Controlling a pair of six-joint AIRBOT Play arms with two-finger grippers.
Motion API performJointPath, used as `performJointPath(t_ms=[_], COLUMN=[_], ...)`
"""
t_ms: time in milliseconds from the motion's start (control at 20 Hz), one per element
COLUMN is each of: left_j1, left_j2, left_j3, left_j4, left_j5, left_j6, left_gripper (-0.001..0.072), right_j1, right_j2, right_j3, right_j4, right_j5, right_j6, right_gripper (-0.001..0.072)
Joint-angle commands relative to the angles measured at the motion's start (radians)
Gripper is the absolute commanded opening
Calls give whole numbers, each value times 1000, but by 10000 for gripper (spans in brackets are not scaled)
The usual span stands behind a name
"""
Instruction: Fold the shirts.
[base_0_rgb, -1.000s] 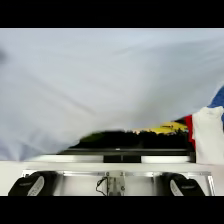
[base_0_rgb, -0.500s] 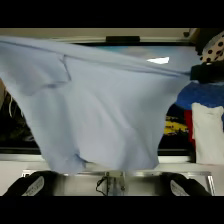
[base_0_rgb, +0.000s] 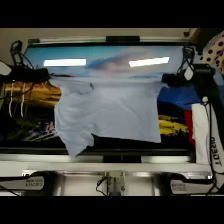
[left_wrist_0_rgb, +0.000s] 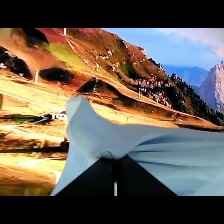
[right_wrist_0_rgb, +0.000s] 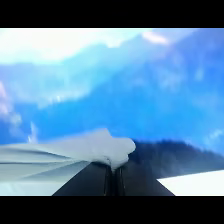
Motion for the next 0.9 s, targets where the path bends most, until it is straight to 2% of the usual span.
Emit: performJointPath(t_ms=[0, 150, 200, 250, 300, 350, 400, 450, 500, 550, 600, 650, 700, 750, 850], left_j1=[-3, -17, -19, -16, -1, 29, 64, 104, 149, 195, 236, 274, 296, 306, 299], left_j2=[-148, -208, -216, -216, -214, -214, -214, -214, -213, -213, -211, -201, -170, -119, -15], left_j3=[1, 1, 2, 4, 24, 64, 110, 158, 199, 214, 200, 150, 60, -71, -328], left_j4=[-198, -254, -256, -256, -254, -241, -206, -146, -64, 5, 34, 19, -32, -84, -120], left_j5=[71, 23, -6, -46, -119, -219, -322, -432, -540, -650, -736, -797, -800, -747, -559], left_j6=[2, -2, -2, -2, -1, -1, -2, -3, -40, -82, -93, -96, -95, -71, -13], left_gripper=[38, 42, 120, 314, 562, 611, 581, 387, 331, 362, 476, 504, 504, 504, 504], right_j1=[4, 6, 6, 6, 0, -6, -17, -32, -59, -94, -130, -167, -195, -220, -247], right_j2=[-50, -92, -98, -96, -82, -60, -32, -1, 30, 51, 66, 88, 114, 150, 226], right_j3=[-6, -6, -6, -5, 2, 15, 32, 37, 37, 37, 23, -11, -58, -121, -243], right_j4=[92, 191, 225, 251, 272, 265, 238, 209, 183, 171, 172, 172, 174, 176, 183], right_j5=[-225, -158, -128, -102, -57, 9, 105, 208, 333, 471, 581, 667, 716, 731, 693], right_j6=[125, 125, 124, 121, 93, 53, 3, -57, -119, -158, -186, -207, -217, -219, -219], right_gripper=[67, 67, 97, 245, 474, 501, 501, 500, 498, 498, 498, 497, 496, 497, 497])
